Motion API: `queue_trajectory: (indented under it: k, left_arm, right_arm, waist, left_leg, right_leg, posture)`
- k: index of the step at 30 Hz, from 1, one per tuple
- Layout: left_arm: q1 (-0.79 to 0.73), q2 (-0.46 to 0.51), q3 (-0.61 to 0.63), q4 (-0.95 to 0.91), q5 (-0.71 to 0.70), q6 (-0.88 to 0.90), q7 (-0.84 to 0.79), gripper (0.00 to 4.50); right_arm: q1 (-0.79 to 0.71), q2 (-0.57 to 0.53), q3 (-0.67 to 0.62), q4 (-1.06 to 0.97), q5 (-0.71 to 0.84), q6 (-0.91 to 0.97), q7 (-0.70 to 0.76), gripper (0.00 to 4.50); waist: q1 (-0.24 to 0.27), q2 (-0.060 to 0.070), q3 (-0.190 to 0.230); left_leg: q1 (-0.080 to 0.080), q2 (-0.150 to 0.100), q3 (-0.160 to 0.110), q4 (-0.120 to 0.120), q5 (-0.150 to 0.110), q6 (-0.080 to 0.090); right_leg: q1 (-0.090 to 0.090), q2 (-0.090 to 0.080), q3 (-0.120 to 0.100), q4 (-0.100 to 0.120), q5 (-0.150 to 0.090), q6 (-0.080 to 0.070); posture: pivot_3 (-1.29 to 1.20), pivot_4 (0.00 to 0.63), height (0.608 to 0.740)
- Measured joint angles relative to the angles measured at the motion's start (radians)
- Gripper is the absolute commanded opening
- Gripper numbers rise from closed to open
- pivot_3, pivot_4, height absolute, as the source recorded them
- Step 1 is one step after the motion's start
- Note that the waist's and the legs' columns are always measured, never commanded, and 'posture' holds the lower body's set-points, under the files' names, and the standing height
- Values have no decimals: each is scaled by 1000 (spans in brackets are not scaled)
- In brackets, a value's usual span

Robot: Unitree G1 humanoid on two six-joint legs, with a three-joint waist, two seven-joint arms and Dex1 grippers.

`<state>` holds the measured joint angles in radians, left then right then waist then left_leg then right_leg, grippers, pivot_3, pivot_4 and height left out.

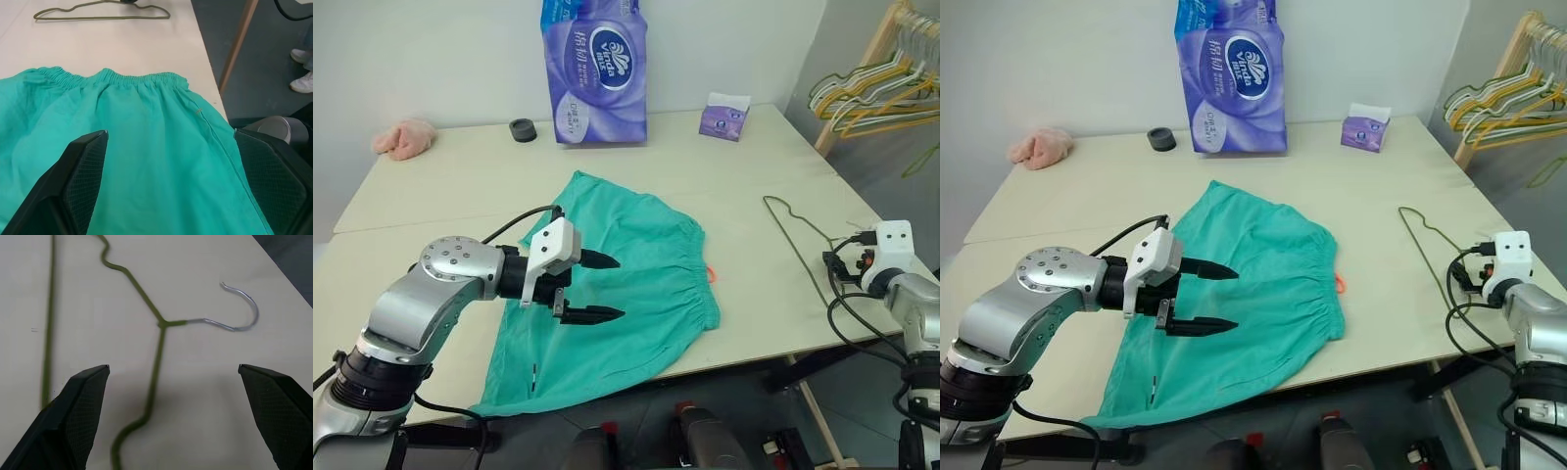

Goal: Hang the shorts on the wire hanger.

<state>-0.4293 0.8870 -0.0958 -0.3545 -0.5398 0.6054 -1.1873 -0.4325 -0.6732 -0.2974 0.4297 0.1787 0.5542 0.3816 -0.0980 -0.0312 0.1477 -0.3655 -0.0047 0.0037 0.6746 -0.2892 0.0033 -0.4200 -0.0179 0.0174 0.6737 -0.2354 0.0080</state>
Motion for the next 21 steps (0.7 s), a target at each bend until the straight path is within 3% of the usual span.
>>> queue_trajectory:
  k: [2,5,10,16,21]
  left_arm:
    - [-24,-11,-4,-4,-4,5,-1,4354]
    - [-54,-19,-7,-20,-10,17,-1,4395]
    - [-63,-26,-18,-28,-10,22,-2,4395]
    - [-63,-28,-23,-27,-5,15,-3,4395]
    - [-62,-29,-11,7,2,5,22,4395]
  right_arm:
    - [-50,-1,17,96,-1,11,20,4500]
    - [-122,-14,43,193,-4,17,57,3887]
    - [-204,-25,94,301,-12,37,131,2111]
    - [-260,-19,104,399,-31,55,98,54]
    - [-271,1,70,411,-32,43,31,17]
  waist:
    - [-2,0,0]
    - [-6,0,0]
    - [-13,-4,-2]
    - [-13,-9,-6]
    - [-8,-12,-8]
  left_leg:
    - [0,0,0,0,0,0]
    - [0,-1,0,0,0,0]
    - [1,0,-1,0,0,0]
    - [4,1,-4,0,0,0]
    - [3,-1,-3,1,0,0]
  right_leg:
    - [0,0,0,0,-2,4]
    - [1,0,0,-1,-2,4]
    - [2,0,0,-2,-2,4]
    - [11,0,-4,-11,-2,6]
    - [13,-1,-2,-16,2,11]
  posture:
    - [-136,115,740]
    - [-134,116,740]
    - [-131,116,740]
    - [-127,113,740]
    - [-128,113,740]
